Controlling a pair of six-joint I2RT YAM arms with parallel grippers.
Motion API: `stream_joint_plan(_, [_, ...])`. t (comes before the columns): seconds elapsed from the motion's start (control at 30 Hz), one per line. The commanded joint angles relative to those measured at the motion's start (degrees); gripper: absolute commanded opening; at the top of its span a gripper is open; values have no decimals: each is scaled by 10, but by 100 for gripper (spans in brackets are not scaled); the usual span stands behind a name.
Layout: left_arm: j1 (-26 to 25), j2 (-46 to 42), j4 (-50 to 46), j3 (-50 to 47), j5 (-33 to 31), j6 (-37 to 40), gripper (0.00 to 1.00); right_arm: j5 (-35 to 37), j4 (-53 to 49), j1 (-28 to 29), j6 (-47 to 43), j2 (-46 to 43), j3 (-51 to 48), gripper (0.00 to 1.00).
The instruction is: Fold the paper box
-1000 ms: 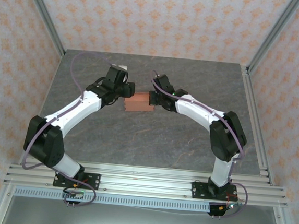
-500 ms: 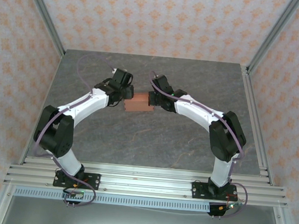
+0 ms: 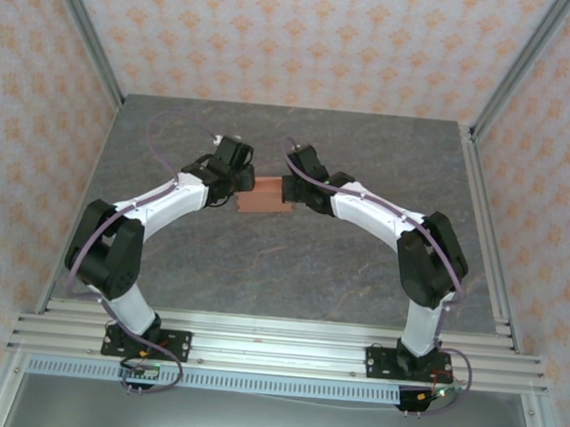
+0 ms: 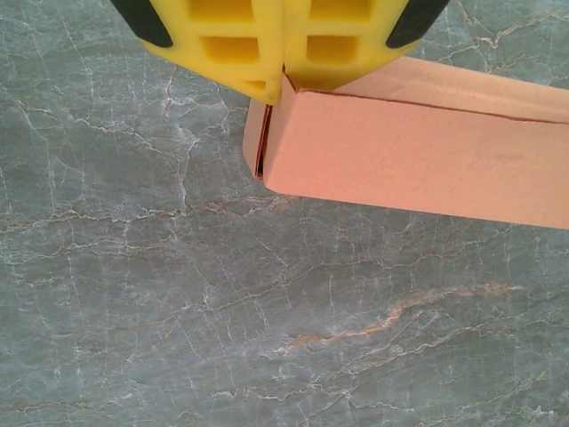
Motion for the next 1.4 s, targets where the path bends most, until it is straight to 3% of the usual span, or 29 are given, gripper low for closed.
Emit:
stream_joint_plan(0.0, [-4, 22, -7, -29, 0, -11, 43, 6, -2, 7, -9, 11, -13, 0])
stream_joint_plan(0.13, [-3, 37, 0, -36, 2, -15, 42, 3, -2, 7, -7, 7, -16, 7])
stream_joint_plan(0.33, [-4, 47, 1, -39, -8, -18, 41, 3, 0, 10, -8, -11, -29, 26])
stream_joint_plan(0.63, [-4, 54, 2, -36, -12, -21, 37, -22, -8, 17, -8, -65, -45, 62])
stream_joint_plan(0.8, [-4, 53, 1, -37, -15, -21, 37, -1, 12, 16, 45, -100, -52, 80])
stream_joint_plan(0.97, [-3, 53, 4, -37, -14, -21, 37, -7, 28, -3, 103, -79, -20, 81])
stream_joint_plan(1.17, [-4, 56, 8, -38, -11, -23, 37, -31, 32, -28, 131, -30, 10, 69])
stream_joint_plan(1.37, [-4, 59, 13, -40, -9, -27, 37, -60, 53, -43, 142, 3, 14, 66])
